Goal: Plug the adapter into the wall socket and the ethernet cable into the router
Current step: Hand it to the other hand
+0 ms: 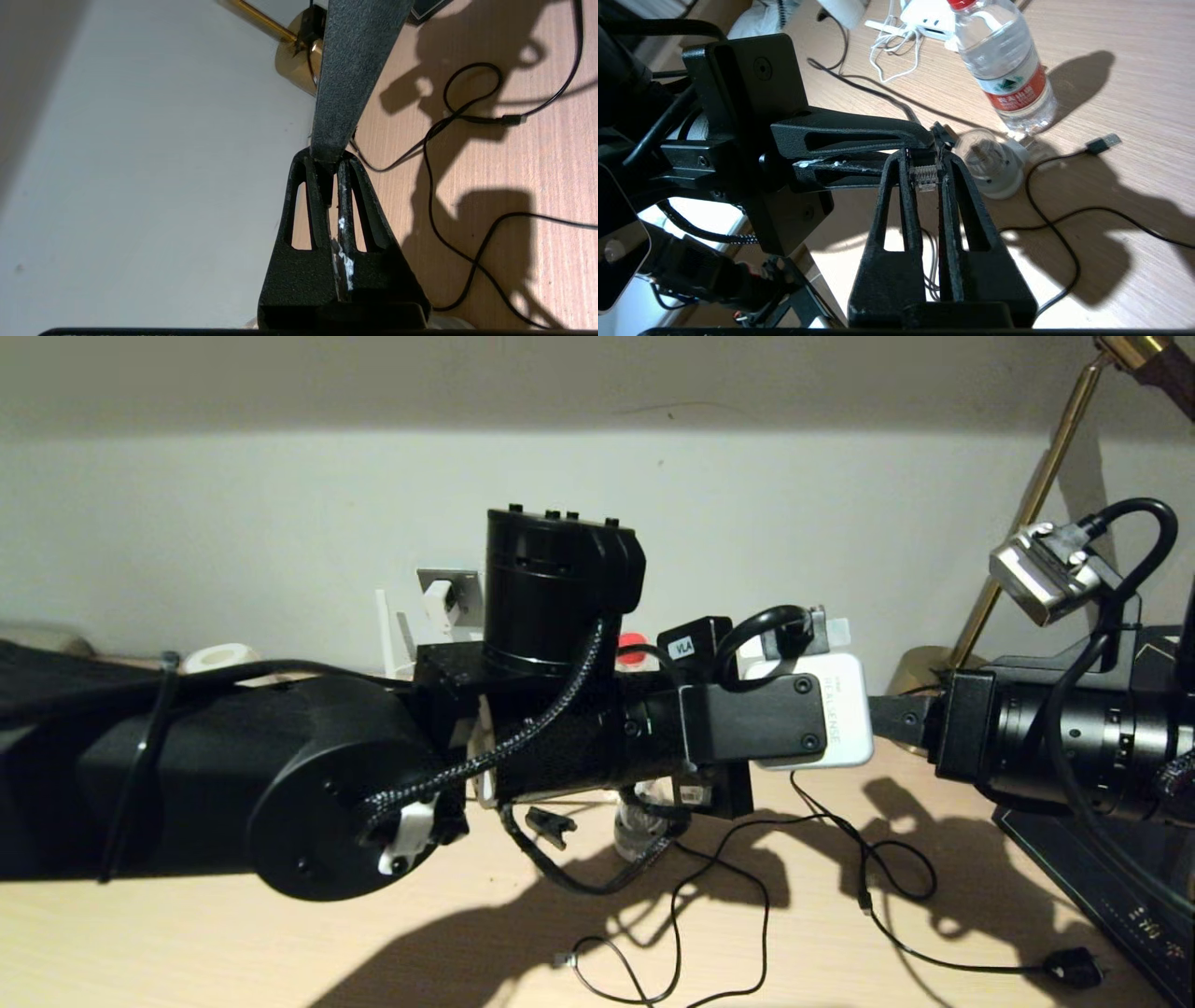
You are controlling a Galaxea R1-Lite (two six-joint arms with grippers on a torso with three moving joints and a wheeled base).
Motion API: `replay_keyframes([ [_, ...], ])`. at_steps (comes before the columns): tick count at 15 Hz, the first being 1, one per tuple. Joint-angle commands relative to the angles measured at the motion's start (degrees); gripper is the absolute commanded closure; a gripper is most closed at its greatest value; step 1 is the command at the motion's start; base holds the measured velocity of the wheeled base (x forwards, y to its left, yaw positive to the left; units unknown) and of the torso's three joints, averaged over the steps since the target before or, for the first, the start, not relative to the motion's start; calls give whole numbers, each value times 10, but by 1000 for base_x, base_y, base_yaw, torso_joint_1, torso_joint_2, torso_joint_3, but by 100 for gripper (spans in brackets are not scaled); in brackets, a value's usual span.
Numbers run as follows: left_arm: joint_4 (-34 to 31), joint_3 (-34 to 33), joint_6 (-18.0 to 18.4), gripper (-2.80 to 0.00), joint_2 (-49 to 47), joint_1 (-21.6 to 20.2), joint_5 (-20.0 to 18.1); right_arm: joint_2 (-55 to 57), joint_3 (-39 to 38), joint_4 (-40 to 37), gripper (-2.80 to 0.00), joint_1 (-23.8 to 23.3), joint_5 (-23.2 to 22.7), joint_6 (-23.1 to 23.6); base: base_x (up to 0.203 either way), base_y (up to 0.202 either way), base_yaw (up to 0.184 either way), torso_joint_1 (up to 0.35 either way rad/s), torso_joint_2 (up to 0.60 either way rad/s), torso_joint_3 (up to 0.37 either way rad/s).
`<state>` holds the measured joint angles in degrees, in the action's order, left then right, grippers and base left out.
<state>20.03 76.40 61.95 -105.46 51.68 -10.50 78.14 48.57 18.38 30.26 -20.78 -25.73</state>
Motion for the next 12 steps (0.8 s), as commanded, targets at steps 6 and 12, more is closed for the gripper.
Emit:
replay_keyframes([
  [6, 0, 0, -3, -280, -3, 0, -1, 1, -4, 3, 0, 1, -5, 0, 0, 0, 0, 0, 0, 0],
  [12, 5, -18, -14, -280, 30, -7, -1, -5, -21, 3, 0, -2, 12, -6, 0, 0, 0, 0, 0, 0],
])
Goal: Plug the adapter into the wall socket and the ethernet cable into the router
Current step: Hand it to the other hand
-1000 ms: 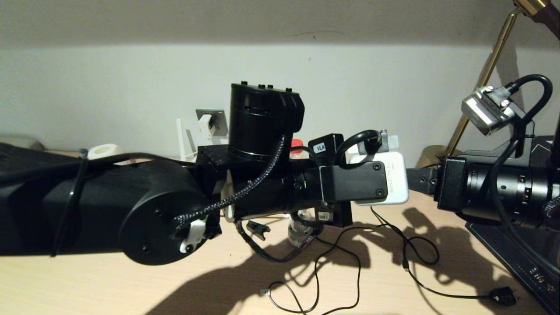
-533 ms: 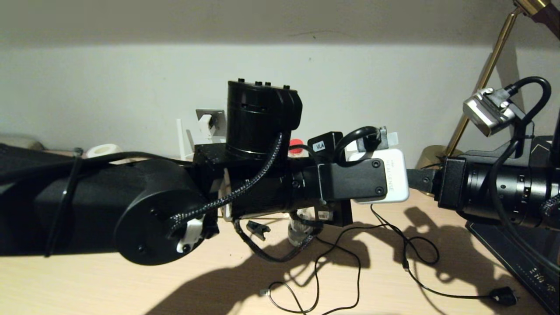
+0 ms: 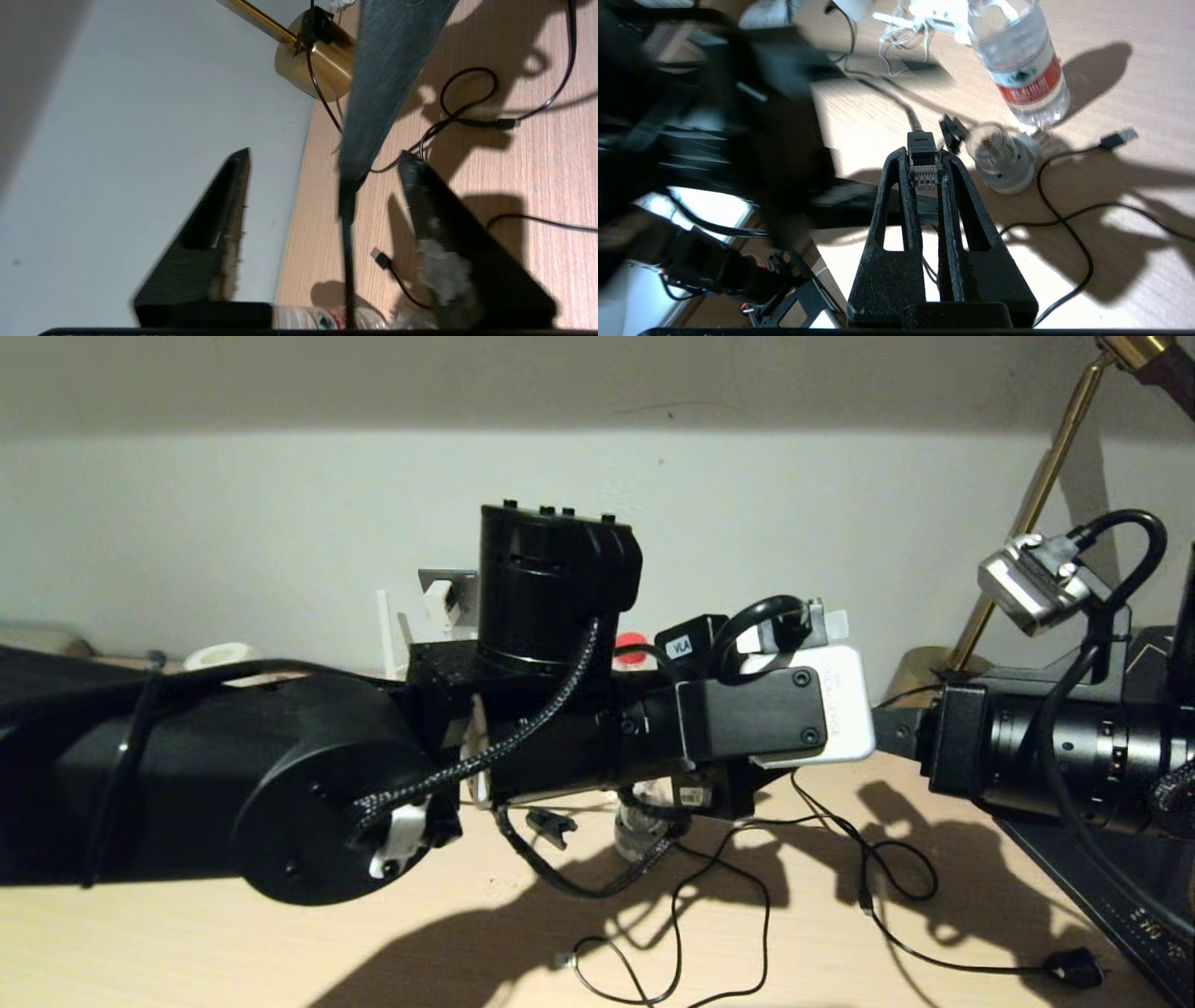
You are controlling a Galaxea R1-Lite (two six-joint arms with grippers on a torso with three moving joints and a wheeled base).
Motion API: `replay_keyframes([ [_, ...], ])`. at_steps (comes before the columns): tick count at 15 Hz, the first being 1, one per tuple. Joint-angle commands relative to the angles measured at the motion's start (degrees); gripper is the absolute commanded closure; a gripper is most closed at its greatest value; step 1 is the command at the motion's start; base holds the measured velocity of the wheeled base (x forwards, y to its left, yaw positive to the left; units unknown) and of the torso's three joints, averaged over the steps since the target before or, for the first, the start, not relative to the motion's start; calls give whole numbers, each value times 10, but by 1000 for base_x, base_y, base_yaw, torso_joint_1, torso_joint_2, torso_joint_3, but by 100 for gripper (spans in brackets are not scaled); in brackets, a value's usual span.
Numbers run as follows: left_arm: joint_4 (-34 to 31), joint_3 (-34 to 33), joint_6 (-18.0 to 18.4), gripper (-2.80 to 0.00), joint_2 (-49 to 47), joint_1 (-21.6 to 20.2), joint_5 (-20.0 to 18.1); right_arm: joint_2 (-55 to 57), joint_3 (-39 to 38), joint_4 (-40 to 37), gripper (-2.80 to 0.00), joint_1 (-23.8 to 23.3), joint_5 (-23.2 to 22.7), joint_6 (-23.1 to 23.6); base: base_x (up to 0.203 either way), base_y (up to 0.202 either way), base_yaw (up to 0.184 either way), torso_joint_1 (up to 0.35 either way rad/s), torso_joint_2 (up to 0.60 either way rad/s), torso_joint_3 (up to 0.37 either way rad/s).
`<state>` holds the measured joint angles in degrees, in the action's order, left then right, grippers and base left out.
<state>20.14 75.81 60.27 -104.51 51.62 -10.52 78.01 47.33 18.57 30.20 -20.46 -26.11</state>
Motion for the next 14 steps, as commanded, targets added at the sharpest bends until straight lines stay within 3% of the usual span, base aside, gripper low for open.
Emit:
replay_keyframes([
  [1, 12, -34, 2, -280, 41, -24, -3, -6, -10, 1, 0, -3, 27, -9, 0, 0, 0, 0, 0, 0],
  [2, 25, -55, 2, -280, 56, -51, -19, -5, -3, 2, 0, -5, 31, -36, 0, 0, 0, 0, 0, 0],
  [3, 45, -67, 3, -280, 64, -74, -59, -4, 14, 0, 0, -5, 32, -79, 0, 0, 0, 0, 0, 0],
  [5, 119, -86, 3, -280, 65, -112, -118, 6, 70, -30, 0, -6, 30, -183, 0, 0, 0, 0, 0, 0],
  [7, 161, -94, 4, -280, 51, -127, -159, 23, 131, -78, 0, -6, 17, -261, 0, 0, 0, 0, 0, 0],
  [11, 241, -77, 3, -280, 5, -131, -205, 48, 232, -159, 0, -32, -88, -383, 0, 0, 0, 0, 0, 0],
  [14, 260, -66, 6, -280, 6, -128, -220, 75, 293, -185, 0, -61, -182, -460, 0, 0, 0, 0, 0, 0],
])
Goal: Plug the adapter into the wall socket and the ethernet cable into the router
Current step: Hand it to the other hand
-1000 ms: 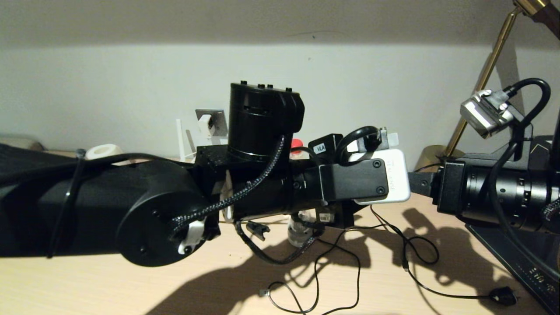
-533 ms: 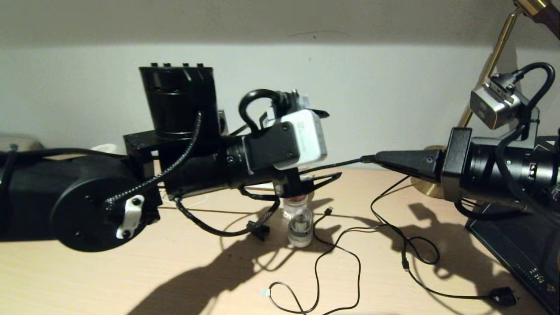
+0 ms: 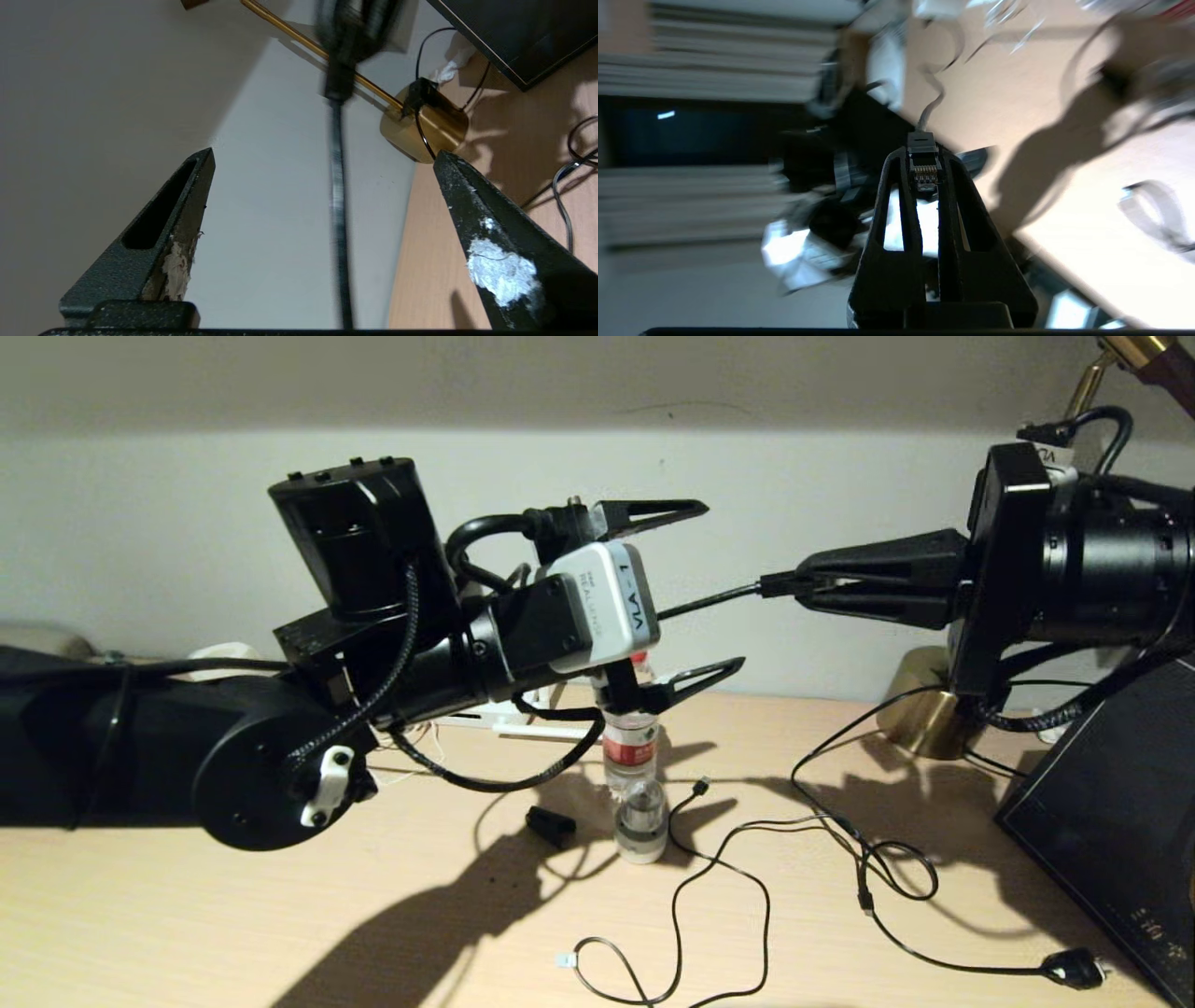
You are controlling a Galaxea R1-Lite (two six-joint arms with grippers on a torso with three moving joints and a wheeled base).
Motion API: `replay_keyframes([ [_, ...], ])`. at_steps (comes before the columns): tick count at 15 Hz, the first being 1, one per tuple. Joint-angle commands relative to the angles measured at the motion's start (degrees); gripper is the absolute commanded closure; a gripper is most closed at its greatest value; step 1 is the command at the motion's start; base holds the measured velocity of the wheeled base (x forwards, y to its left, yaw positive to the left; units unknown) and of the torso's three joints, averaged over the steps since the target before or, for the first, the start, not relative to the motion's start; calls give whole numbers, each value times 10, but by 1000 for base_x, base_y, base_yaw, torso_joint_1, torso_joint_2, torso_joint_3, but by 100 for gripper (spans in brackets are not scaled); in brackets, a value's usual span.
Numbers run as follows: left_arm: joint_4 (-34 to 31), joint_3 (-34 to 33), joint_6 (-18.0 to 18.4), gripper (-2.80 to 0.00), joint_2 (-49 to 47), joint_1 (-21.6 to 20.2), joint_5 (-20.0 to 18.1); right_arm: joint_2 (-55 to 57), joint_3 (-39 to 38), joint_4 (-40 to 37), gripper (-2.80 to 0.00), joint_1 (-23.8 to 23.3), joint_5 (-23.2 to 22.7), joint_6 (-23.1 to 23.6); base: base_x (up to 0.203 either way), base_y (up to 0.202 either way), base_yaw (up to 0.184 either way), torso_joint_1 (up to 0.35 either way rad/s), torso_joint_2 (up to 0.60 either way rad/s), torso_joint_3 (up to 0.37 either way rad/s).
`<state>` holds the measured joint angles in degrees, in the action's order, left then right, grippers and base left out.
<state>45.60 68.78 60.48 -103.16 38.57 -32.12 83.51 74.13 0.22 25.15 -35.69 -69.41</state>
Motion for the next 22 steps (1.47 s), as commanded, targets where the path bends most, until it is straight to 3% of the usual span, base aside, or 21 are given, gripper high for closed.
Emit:
replay_keyframes([
  [1, 13, 4, 6, -280, -8, 2, -6, 23, 32, -2, 0, -11, -44, -44, 0, 0, 0, 0, 0, 0],
  [3, 57, 3, 13, -280, -12, 2, -7, 34, 46, -2, 0, -12, -75, -67, 0, 0, 0, 0, 0, 0],
  [7, 74, 19, 13, -280, -7, -7, -16, 70, 69, -2, 0, -10, -97, -72, 0, 0, 0, 0, 0, 0],
  [11, 80, -41, 12, -280, 27, -24, -24, 100, 104, -2, 0, -4, -122, -74, 0, 0, 0, 0, 0, 0],
  [13, 80, -55, 13, -280, 43, -55, -28, 101, 120, -3, 0, -1, -141, -83, 0, 0, 0, 0, 0, 0],
  [16, 84, -67, 12, -280, 52, -69, -37, 110, 123, -3, 0, 12, -145, -83, 0, 0, 0, 0, 0, 0],
  [22, 86, -73, 15, -280, 48, -55, -37, 118, 122, -4, 0, 22, -145, -83, 0, 0, 0, 0, 0, 0],
])
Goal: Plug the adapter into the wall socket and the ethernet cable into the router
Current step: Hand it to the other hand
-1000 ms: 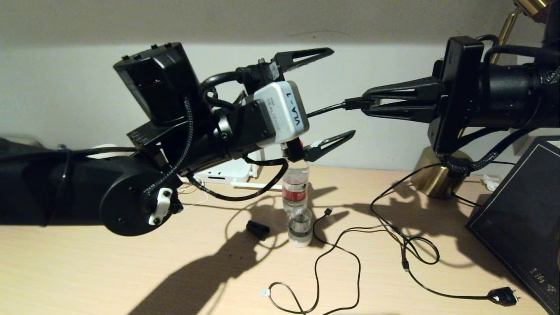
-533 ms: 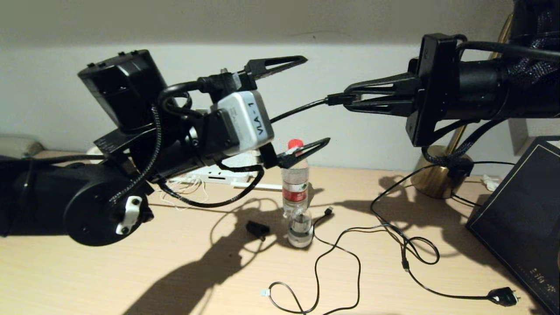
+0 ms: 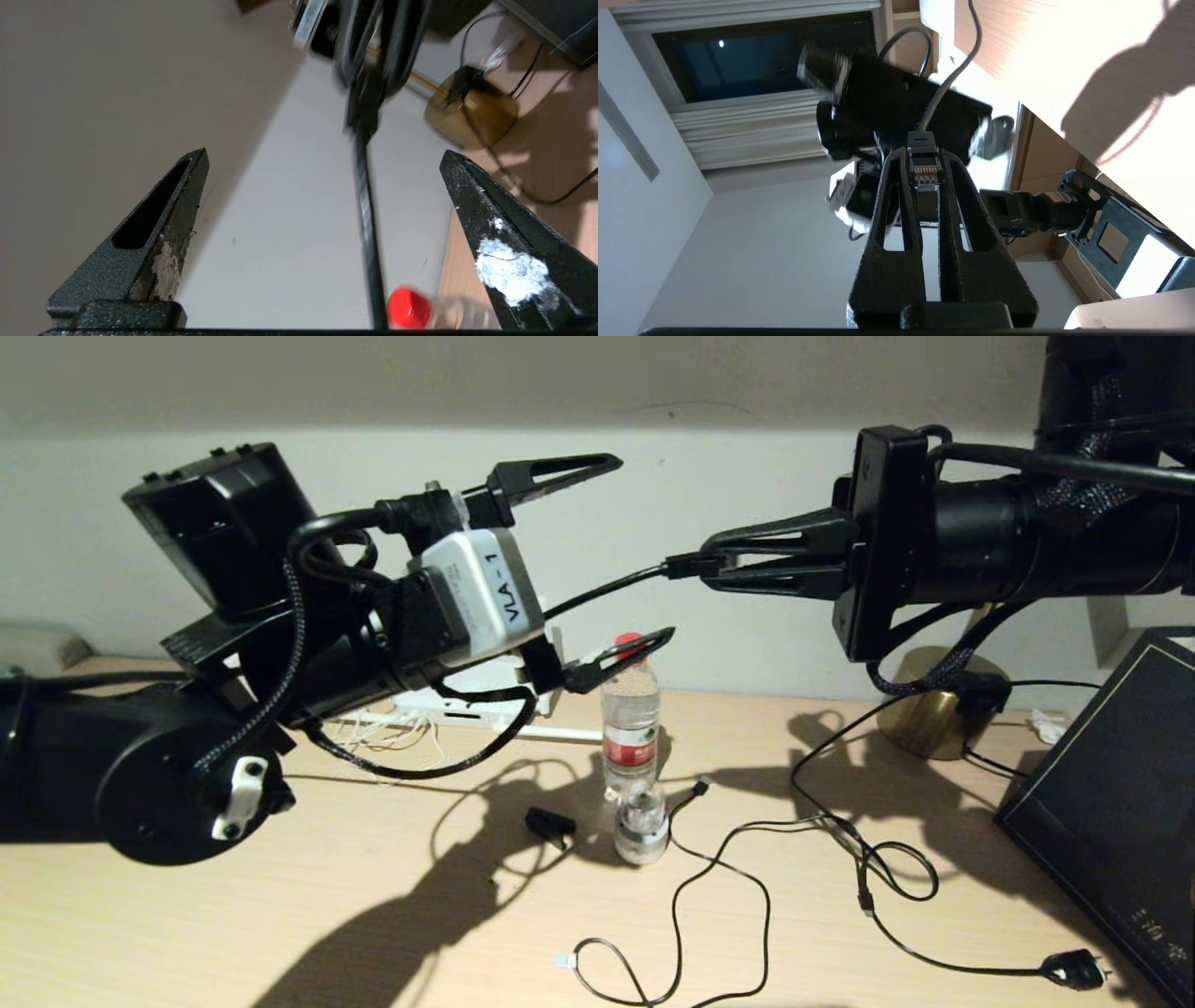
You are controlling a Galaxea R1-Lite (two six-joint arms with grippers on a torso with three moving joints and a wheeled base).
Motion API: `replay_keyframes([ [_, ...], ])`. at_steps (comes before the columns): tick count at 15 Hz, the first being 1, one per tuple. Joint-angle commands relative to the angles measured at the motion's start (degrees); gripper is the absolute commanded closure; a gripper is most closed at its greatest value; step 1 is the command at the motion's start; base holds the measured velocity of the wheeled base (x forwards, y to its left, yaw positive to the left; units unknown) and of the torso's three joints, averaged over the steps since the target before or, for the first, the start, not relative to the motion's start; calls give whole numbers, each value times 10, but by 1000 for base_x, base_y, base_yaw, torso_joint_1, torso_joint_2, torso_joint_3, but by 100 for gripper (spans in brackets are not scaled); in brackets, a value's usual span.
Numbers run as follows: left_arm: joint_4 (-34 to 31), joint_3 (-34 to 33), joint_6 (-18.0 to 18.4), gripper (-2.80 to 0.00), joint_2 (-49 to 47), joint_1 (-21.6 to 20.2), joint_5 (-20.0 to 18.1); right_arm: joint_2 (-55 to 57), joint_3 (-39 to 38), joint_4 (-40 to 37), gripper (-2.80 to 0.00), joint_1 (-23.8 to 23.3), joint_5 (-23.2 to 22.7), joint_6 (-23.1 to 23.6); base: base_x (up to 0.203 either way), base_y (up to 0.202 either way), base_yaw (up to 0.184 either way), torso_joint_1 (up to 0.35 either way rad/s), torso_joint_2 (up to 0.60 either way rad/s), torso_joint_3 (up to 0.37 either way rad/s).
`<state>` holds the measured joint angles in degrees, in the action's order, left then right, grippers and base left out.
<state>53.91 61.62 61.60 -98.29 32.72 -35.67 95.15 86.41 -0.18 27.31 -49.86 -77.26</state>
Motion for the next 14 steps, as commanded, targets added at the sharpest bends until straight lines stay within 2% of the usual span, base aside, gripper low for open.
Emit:
replay_keyframes([
  [1, 3, -1, 9, -280, -1, 5, -3, 1, -3, -2, 0, 0, -3, -4, 0, 0, 0, 0, 0, 0],
  [14, 5, 2, 28, -280, -20, 16, 1, 2, -4, -3, 0, 1, -16, -10, 0, 0, 0, 0, 0, 0],
])
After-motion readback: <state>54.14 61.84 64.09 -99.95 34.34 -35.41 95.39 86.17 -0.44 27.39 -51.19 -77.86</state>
